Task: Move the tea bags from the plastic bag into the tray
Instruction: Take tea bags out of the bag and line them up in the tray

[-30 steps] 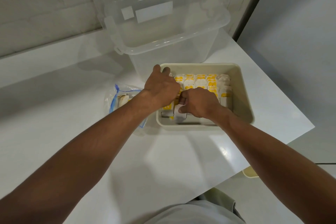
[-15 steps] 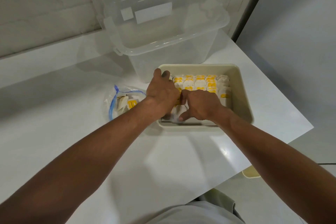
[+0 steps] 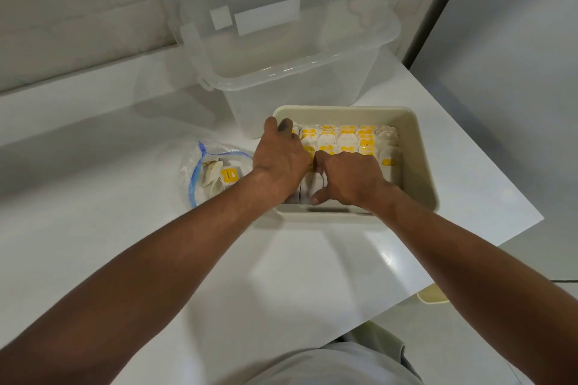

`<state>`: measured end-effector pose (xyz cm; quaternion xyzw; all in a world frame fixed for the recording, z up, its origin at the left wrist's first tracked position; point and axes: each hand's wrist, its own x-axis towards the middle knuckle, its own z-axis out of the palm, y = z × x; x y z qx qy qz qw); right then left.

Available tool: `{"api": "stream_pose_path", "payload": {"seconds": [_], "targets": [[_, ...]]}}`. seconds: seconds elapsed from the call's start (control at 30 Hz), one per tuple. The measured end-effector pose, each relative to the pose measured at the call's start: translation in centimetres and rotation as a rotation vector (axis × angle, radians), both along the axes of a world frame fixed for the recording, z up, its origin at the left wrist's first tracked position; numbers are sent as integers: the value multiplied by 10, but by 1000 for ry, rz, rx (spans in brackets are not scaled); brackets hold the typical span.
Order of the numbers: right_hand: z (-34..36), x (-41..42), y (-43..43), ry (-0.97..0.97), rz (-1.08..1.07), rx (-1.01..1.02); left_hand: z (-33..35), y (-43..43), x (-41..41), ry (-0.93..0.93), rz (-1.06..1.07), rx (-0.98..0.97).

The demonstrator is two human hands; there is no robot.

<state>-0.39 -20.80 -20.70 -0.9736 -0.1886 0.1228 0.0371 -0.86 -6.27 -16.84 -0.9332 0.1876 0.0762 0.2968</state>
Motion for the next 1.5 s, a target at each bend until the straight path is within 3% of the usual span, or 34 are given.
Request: {"api": "stream_pose_path", "payload": {"seconds": [0.37,0.63,0.97,1.33,1.43,1.5], "targets": [[0,11,3,-7,-3,20,-2,0,10,33,20,-20],[8,12,2,-26,0,36,20,25,11,127,-117,-372],[10,6,11,5,-45,70,31,47,15,53,-123,-626],[43,2,11,18,-121,474,18,62,-15,5,-55,-952],[55,-2,10,63,-66,573,20,81,-29,-9,60,-1132],[63,-4,14,68,-36,623,21,99,-38,-73,171,-1111]]}}
